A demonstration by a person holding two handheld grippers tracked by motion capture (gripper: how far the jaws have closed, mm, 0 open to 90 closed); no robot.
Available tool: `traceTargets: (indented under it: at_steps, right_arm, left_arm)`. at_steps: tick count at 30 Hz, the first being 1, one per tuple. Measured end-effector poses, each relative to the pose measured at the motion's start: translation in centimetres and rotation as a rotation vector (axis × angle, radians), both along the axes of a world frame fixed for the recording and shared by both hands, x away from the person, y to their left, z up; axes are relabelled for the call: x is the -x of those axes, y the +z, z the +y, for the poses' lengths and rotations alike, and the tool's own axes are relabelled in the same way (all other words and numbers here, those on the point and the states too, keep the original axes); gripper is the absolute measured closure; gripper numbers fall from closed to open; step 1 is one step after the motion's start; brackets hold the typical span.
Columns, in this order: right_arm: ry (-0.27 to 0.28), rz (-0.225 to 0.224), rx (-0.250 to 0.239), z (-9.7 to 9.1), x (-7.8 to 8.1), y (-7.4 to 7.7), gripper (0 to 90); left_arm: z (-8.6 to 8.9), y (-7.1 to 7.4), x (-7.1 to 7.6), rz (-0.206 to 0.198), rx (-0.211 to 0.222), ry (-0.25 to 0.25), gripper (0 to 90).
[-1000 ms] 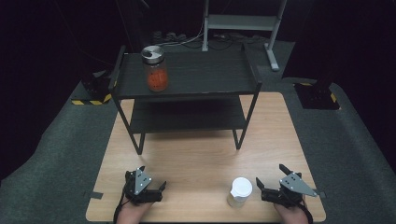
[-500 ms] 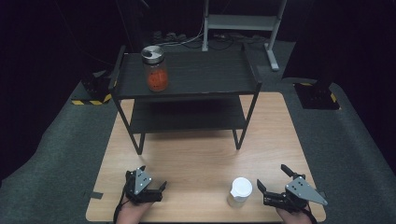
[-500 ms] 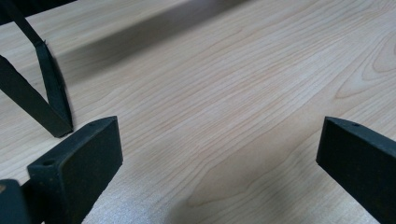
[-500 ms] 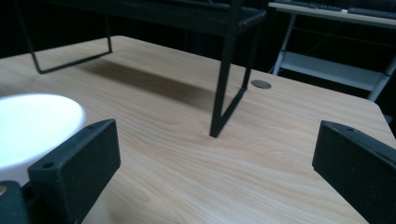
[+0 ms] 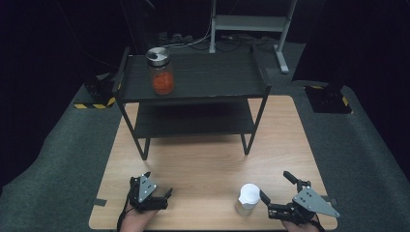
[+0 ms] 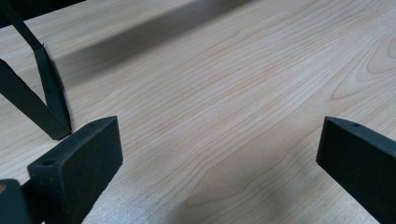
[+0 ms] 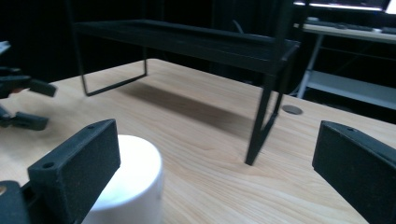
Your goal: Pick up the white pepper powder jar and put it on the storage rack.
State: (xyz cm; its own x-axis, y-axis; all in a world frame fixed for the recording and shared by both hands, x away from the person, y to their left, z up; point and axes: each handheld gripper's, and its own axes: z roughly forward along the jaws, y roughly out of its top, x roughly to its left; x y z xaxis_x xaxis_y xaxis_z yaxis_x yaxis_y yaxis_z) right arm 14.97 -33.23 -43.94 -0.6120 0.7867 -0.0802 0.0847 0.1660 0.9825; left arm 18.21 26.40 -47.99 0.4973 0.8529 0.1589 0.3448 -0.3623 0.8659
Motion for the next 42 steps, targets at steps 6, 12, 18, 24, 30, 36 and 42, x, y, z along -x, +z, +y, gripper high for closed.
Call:
traceTargets:
  at_steps: [6,12,18,24,30,36,42]
  right_arm:
    - [0.055,0.002,-0.009,0.4,-0.1,-0.1,0.0]
    - [0.103,0.014,0.010,1.3,-0.2,-0.3,0.0]
    - [0.124,0.029,0.026,2.1,-0.4,-0.6,0.0]
    - [0.143,0.044,0.038,2.5,-0.6,-0.8,0.0]
    - [0.144,0.063,0.050,2.9,-0.7,-1.3,0.0]
    - [0.154,0.078,0.059,2.9,-0.9,-1.9,0.2]
    - [0.165,0.107,0.068,2.8,-1.2,-2.6,3.3]
  left_arm:
    - [-0.1,0.1,0.1,0.000,-0.013,-0.002,0.7]
    - [-0.3,0.1,0.0,0.008,-0.018,0.003,0.8]
    - [-0.2,0.1,0.1,0.004,-0.015,0.001,0.8]
    - [-0.2,0.1,0.0,0.006,-0.014,0.001,0.8]
    - [-0.1,0.1,0.0,0.007,-0.010,0.001,0.8]
    - [-0.1,0.1,0.0,0.007,-0.007,-0.001,0.8]
    - [0.0,0.1,0.0,0.006,-0.005,-0.001,0.8]
